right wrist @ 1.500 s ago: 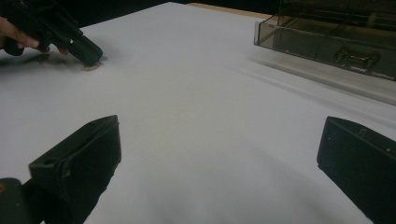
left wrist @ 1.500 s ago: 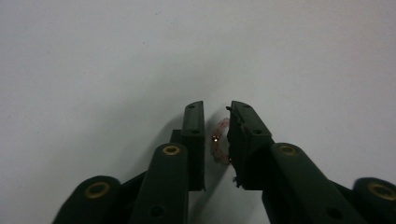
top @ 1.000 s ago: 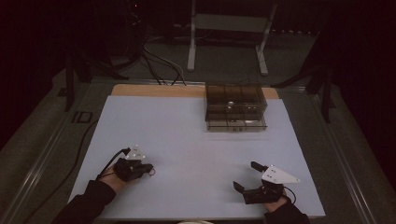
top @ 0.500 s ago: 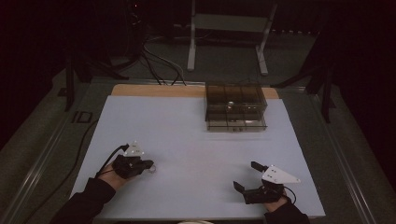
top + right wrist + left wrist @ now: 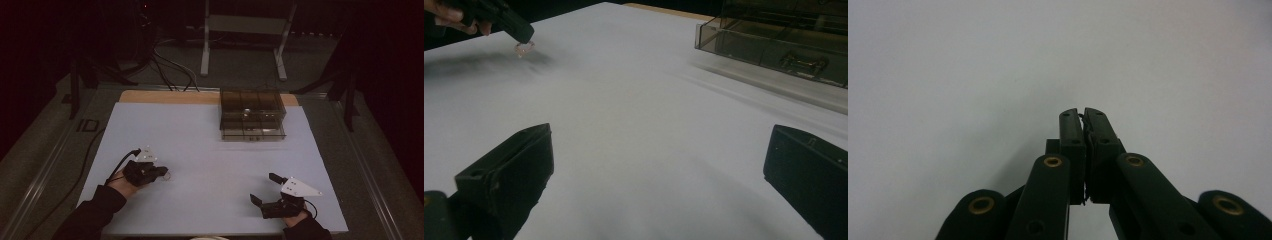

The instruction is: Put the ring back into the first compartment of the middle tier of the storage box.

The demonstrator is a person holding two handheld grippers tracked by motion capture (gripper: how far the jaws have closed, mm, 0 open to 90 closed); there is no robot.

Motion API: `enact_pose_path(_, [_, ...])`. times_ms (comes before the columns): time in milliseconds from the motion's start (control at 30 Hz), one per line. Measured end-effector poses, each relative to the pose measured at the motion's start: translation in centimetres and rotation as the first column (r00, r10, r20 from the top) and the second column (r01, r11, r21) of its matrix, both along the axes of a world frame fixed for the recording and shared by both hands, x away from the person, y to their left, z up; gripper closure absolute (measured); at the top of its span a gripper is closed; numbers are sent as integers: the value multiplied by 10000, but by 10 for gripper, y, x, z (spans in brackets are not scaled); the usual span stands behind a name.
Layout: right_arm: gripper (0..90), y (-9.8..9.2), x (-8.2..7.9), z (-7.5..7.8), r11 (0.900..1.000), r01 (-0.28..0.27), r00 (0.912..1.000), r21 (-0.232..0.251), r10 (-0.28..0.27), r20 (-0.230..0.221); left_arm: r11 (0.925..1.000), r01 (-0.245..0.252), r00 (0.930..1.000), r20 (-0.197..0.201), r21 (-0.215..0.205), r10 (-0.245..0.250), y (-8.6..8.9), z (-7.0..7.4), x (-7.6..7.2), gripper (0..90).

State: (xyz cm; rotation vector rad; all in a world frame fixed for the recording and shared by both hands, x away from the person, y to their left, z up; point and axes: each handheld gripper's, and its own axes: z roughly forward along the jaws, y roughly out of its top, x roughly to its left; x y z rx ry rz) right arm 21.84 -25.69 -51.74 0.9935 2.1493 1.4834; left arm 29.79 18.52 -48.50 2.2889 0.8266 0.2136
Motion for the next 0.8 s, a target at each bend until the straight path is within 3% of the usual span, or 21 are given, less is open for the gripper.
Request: enact_pose_path(800, [0, -1, 0, 0, 10000, 79, 10000, 4, -79, 31, 9977, 664, 9976, 180, -144, -662, -31, 21, 22, 900])
